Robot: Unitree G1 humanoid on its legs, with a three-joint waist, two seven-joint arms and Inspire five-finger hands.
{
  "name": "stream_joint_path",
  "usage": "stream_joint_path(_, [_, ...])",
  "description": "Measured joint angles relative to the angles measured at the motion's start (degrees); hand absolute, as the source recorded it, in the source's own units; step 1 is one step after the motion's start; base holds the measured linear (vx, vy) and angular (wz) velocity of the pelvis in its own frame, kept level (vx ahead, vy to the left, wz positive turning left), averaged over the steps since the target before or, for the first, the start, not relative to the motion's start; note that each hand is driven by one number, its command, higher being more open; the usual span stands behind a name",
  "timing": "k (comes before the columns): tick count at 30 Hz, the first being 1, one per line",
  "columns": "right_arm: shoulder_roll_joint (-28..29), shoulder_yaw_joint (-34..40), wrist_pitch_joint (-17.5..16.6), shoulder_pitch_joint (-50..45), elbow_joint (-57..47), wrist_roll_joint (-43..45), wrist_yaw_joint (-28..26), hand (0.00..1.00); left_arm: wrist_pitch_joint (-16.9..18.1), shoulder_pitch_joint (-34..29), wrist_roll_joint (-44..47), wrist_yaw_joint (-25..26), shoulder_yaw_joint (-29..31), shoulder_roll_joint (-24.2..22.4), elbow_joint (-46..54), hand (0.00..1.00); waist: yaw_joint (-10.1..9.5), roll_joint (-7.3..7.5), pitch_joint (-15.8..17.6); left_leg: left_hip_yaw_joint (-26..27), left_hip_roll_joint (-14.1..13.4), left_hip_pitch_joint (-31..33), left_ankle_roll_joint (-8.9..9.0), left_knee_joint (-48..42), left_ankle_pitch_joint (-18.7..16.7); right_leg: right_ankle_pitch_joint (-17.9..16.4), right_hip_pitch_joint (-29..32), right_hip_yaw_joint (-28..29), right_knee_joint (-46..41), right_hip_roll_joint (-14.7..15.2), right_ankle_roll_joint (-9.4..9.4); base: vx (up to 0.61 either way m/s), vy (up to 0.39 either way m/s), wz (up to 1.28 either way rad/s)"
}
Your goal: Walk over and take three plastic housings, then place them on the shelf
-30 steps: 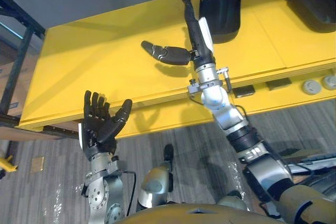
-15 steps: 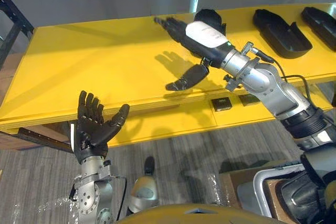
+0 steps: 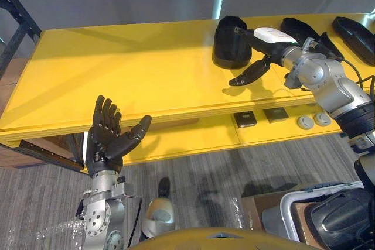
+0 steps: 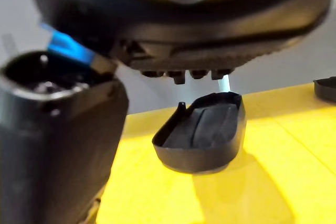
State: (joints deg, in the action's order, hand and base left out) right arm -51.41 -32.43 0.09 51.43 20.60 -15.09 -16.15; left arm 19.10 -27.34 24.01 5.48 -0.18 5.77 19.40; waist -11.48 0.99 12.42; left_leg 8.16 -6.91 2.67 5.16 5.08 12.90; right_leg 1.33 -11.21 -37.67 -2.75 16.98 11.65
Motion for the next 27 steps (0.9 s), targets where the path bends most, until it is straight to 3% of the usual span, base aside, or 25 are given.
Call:
stream_joint_path(11, [1.94,0.10,0.34,-1.13,1.32,2.34,-12.17,1.00,3.44,1.12,0.87,-9.33,0.04,2.16,8.34,1.00,0.33,0.05,0.01,0.35,-0.14,-0.03,0.05,0.00,0.12,0.06,0.15,0.28,0.02,-0.07,-0.07,-0.02,-0.006,-0.02])
stream_joint_path(20, [1.94,-3.63,-4.06,-1.14,2.29,2.07,-17.19,1.00,3.60,2.44,1.17,-11.27,1.22,3.63,8.48,1.00,-0.61,0.96,-0.53,0.34,-0.16,-0.11,0.07,0.02,0.13,0.04,0.08,0.26,0.04,-0.09,-0.10,0.00,0.000,0.00])
stream_joint_path(27, [1.89,-5.42,-4.28,-1.14,3.22,1.76,-22.68,1.00,3.60,1.96,1.19,-13.19,2.27,3.89,8.48,1.00,-0.94,1.68,-0.85,-0.08,-0.15,-0.11,0.09,0.03,0.13,-0.19,-0.31,-0.21,0.14,-0.22,-0.49,0.00,0.000,0.02])
